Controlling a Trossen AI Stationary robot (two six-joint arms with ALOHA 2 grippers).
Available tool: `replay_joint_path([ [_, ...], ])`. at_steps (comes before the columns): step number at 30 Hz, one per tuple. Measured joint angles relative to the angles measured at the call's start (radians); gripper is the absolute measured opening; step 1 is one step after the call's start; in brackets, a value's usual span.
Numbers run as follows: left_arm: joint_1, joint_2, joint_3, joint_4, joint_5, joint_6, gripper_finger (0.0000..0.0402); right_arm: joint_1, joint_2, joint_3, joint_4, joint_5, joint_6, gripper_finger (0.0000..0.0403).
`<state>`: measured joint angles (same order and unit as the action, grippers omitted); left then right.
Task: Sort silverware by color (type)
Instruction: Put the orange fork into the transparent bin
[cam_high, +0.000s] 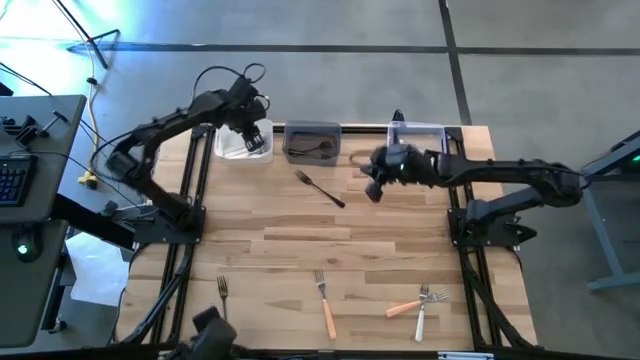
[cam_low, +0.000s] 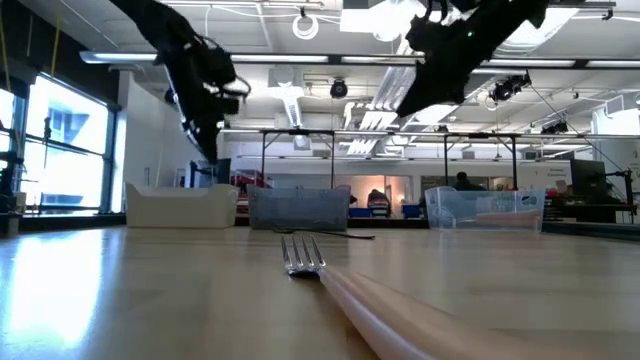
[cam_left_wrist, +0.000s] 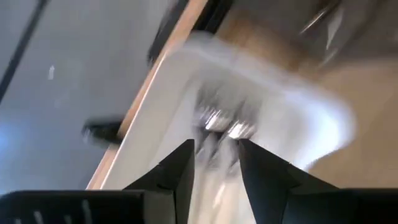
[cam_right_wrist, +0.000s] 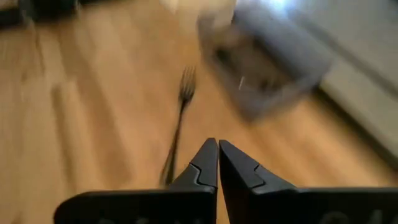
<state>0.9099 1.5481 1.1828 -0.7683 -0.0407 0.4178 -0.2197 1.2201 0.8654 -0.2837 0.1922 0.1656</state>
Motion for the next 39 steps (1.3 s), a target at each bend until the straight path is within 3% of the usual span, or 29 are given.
replay_joint_path([
  [4,-0.085,-0.144,-0.124,0.2,0.095,-0.086,0.0086,0.146,0.0,0.061,-0.247,0.069,0.222,0.0],
  [10,-0.229,-0.291,-0.361,0.597,0.17,-0.251,0.0046,0.347,-0.001,0.11,-0.492,0.083,0.662,0.0],
  [16,-0.338,-0.31,-0.555,1.003,0.242,-0.363,0.002,0.516,0.002,0.116,-0.632,0.024,1.074,0.0],
  [21,-0.396,-0.283,-0.655,1.277,0.268,-0.429,0.0005,0.631,0.027,0.116,-0.633,-0.006,1.308,0.0004],
  [25,-0.424,-0.262,-0.722,1.497,0.268,-0.46,0.0001,0.663,0.082,0.116,-0.607,0.024,1.357,0.0034],
  [30,-0.427,-0.218,-0.788,1.703,0.262,-0.494,0.0,0.64,0.174,0.116,-0.546,0.045,1.284,0.0104],
  [36,-0.405,-0.138,-0.799,1.767,0.249,-0.496,0.0,0.572,0.25,0.116,-0.491,0.038,1.175,0.0187],
  [39,-0.405,-0.097,-0.799,1.802,0.249,-0.515,0.0,0.537,0.251,0.116,-0.455,-0.05,1.166,0.0215],
])
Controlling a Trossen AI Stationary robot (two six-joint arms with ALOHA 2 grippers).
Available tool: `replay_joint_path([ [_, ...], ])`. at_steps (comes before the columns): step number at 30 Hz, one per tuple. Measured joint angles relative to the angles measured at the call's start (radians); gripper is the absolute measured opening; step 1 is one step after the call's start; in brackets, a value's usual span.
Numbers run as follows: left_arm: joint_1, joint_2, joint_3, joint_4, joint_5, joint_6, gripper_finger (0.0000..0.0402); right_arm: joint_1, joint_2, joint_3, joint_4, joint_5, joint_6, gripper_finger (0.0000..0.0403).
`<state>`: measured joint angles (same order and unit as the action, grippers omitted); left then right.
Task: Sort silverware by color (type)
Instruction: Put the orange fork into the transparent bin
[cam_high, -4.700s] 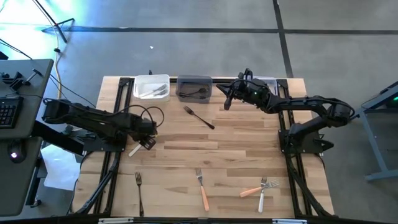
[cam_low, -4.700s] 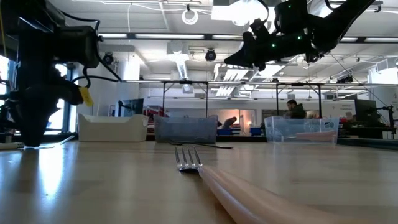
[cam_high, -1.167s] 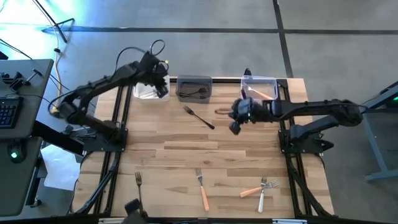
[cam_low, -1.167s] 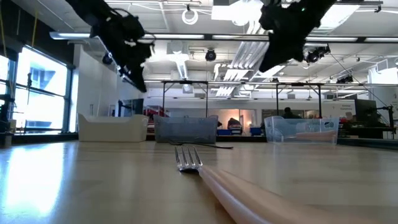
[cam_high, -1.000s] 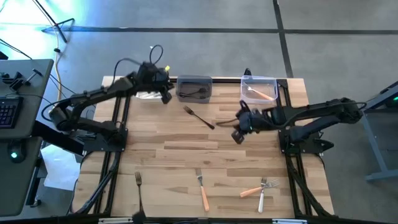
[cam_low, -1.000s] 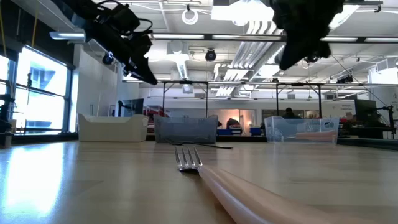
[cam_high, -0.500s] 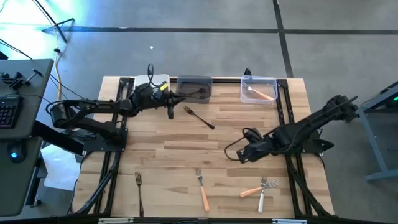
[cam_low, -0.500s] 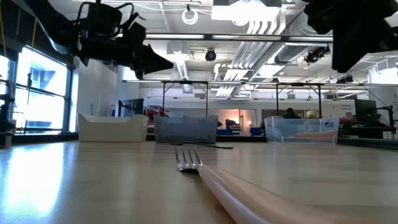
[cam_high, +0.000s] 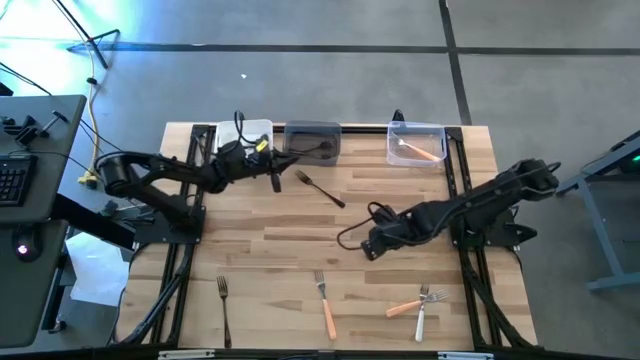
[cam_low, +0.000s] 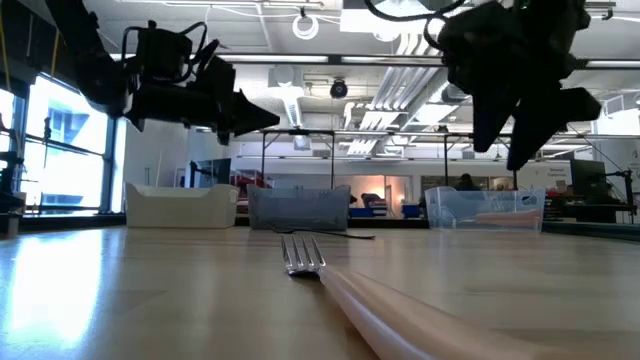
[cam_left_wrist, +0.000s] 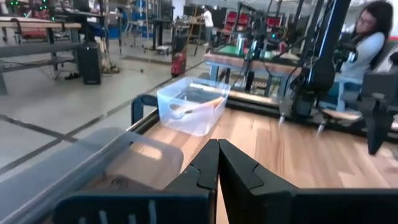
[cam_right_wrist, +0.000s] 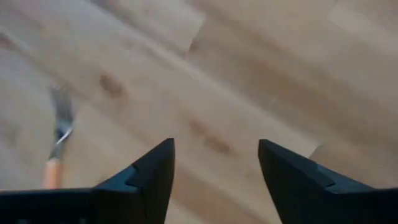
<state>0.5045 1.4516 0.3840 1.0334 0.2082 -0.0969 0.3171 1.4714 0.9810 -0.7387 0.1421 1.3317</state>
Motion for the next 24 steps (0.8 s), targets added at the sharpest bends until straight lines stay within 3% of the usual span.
replay_joint_path([
  [3,0.0,0.045,0.001,0.037,0.0,-0.016,0.0,-0.003,-0.006,0.0,0.04,-0.163,0.104,0.0232],
  [7,0.0,0.106,0.001,0.108,-0.002,-0.026,0.0,0.065,-0.005,0.0,0.11,-0.336,0.379,0.0236],
  [15,-0.001,0.172,0.001,0.164,-0.002,-0.094,0.0,0.302,0.015,0.0,0.116,-0.33,1.089,0.0236],
  [20,-0.002,0.173,0.001,0.183,-0.002,-0.094,0.0,0.302,0.1,0.0,0.097,-0.461,1.133,0.0236],
  [24,-0.002,0.173,0.002,0.2,-0.002,-0.093,0.0,0.309,0.134,0.0,0.094,-0.473,1.132,0.0236],
])
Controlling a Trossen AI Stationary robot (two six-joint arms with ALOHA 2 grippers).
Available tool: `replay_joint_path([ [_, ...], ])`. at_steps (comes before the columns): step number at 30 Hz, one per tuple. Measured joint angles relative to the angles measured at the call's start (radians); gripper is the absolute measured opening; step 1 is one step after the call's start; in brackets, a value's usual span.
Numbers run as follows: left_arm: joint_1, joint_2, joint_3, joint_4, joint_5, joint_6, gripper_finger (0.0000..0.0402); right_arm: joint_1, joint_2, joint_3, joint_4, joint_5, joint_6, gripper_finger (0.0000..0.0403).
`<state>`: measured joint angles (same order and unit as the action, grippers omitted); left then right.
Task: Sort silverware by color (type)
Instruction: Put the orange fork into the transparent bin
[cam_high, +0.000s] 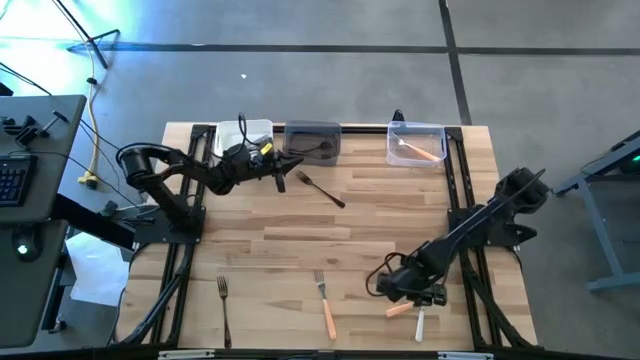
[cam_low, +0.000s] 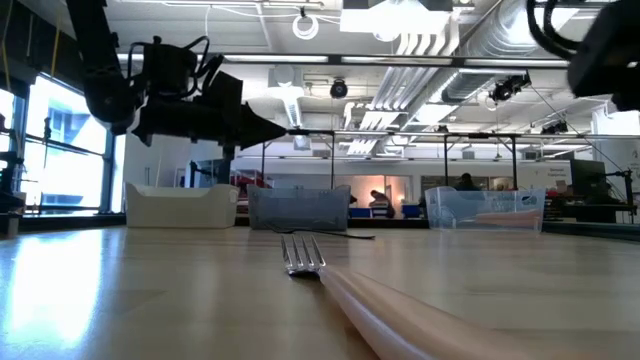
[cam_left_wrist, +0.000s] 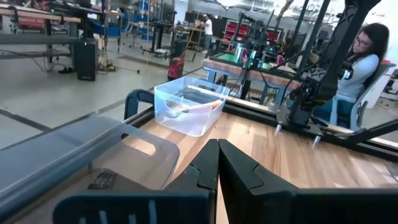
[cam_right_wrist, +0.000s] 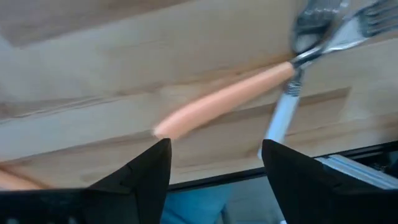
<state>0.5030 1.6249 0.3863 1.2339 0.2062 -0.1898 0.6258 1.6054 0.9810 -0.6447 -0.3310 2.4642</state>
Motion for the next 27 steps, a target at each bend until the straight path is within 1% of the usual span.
replay_joint_path([
  [3,0.0,0.0,0.009,0.0,0.012,-0.001,0.0,0.029,0.004,0.0,-0.003,0.0,-0.008,0.0236],
  [5,0.0,0.0,0.009,-0.001,0.031,0.001,0.0,0.051,0.004,0.0,-0.002,0.041,-0.079,0.0236],
  [8,0.0,0.0,0.009,0.0,0.043,0.027,0.0,0.081,0.004,0.0,-0.014,0.071,-0.26,0.0236],
  [12,0.0,0.0,0.015,-0.001,0.046,0.06,0.0,0.096,0.004,0.0,-0.031,0.089,-0.558,0.0236],
  [19,0.0,0.0,0.016,-0.002,0.046,0.131,0.0,0.066,0.004,0.0,-0.084,0.099,-1.042,0.0236],
  [24,0.0,0.0,0.016,-0.018,0.047,0.164,0.0,0.053,0.004,0.0,-0.089,0.182,-1.348,0.0236],
  [27,0.0,0.0,0.016,-0.032,0.047,0.175,0.0,0.065,0.004,0.0,-0.103,0.218,-1.495,0.0236],
])
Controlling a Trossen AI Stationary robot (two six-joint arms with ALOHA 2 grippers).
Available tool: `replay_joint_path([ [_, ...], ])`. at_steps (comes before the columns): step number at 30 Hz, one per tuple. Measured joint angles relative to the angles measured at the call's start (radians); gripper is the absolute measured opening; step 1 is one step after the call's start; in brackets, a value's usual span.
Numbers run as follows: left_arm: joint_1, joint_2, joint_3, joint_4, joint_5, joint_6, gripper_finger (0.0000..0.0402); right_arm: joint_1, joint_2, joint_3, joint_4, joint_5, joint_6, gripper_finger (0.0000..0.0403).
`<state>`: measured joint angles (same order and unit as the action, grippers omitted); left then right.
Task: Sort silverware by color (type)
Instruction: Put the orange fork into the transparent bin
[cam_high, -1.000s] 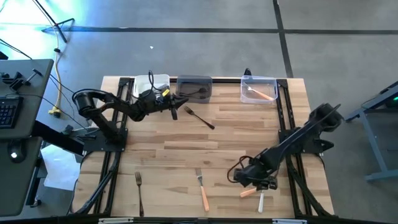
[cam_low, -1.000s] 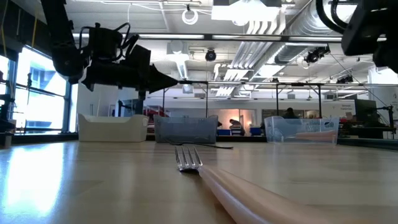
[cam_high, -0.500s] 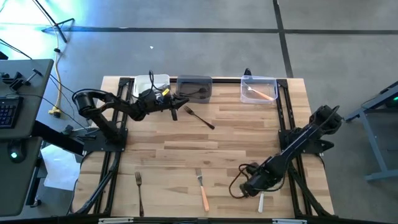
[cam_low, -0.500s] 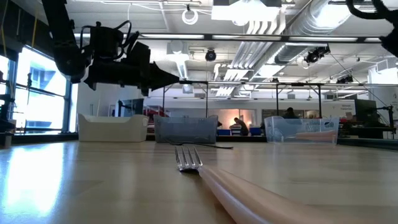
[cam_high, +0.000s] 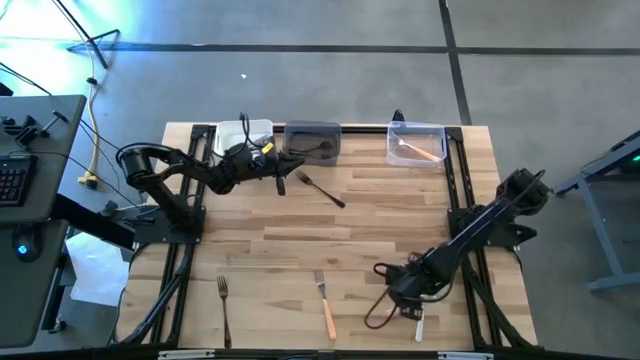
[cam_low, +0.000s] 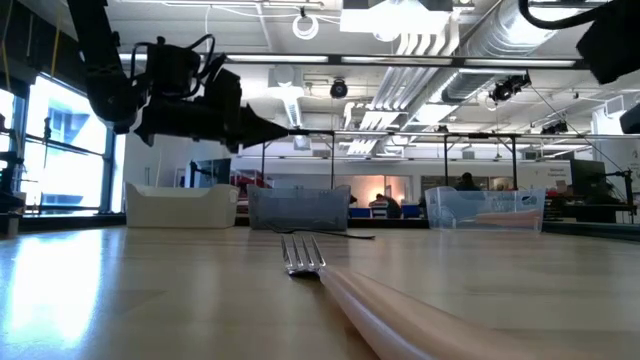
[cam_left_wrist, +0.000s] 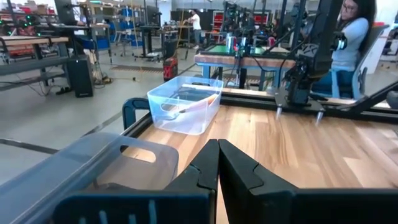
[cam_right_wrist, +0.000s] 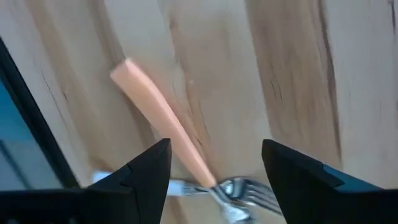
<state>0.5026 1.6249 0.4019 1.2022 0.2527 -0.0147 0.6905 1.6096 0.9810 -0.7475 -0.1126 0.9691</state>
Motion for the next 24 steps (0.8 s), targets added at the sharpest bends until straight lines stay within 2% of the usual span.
replay_joint_path([
  [4,0.0,0.0,0.0,-0.025,0.0,0.0,0.0,0.033,0.0,0.0,-0.021,0.01,-0.116,0.0236],
  [10,-0.001,0.0,0.0,-0.055,0.0,0.0,0.0,0.107,0.002,0.0,-0.006,0.049,-0.208,0.0236],
  [16,-0.001,0.0,0.0,-0.057,0.0,-0.008,0.0,0.154,0.036,0.0,0.043,0.05,-0.234,0.0236],
  [24,0.0,0.0,0.0,-0.057,-0.002,-0.018,0.0,0.156,0.106,0.0,0.05,0.056,-0.237,0.023],
])
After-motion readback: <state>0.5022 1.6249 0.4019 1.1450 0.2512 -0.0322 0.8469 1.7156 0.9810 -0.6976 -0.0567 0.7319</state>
